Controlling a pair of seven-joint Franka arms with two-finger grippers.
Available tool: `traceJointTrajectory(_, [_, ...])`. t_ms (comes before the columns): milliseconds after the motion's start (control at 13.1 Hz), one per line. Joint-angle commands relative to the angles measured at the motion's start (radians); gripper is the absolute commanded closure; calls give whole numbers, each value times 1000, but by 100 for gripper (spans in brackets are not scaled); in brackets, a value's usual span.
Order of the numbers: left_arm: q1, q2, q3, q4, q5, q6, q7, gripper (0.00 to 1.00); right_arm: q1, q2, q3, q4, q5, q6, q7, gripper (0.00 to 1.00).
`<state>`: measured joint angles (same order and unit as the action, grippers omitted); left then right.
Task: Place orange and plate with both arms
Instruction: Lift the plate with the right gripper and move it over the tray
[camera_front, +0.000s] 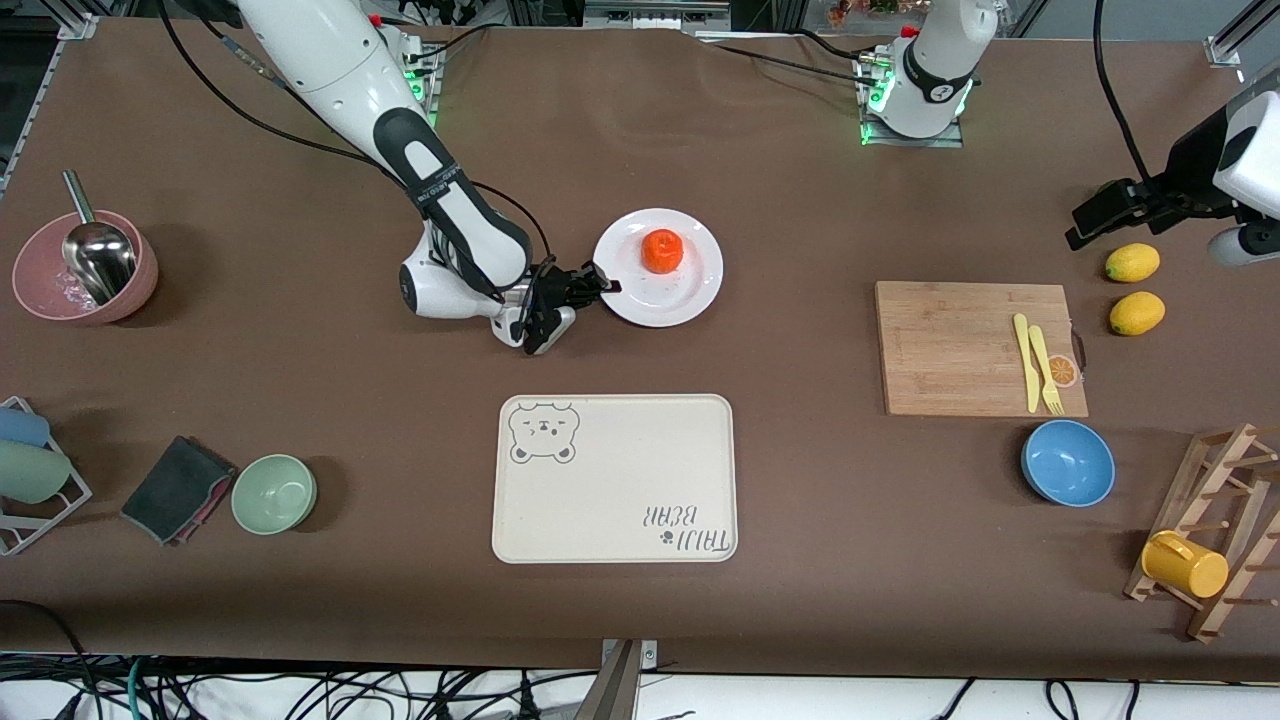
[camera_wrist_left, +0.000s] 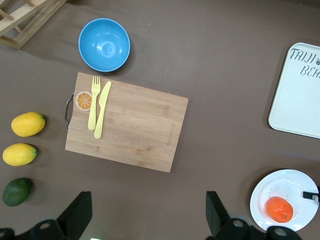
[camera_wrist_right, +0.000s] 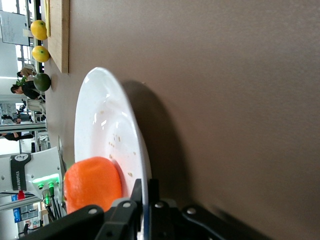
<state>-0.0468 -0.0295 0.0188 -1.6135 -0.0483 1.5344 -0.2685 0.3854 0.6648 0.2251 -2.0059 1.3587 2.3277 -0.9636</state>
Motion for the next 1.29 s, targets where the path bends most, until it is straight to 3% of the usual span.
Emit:
traceJointTrajectory(0, [-5,17,0,37,25,-20,5,0,-10,15,3,29,25,4,-4,100])
traceJointTrajectory(380, [-5,17,0,37,25,-19,5,0,-117,15,0,97,23,-112,29,100])
traceJointTrajectory(609, [-5,19,0,37,25,-19,5,0,-157,35,-12,214,10,-113,158,100])
traceJointTrajectory(913, [-7,19,0,37,25,-17,5,0,-157,175,-59,468,-6,-85,291,100])
traceJointTrajectory(1217, [-7,19,-2,37,25,-11,5,0,-149,303,-67,624,-93,-42,318,100])
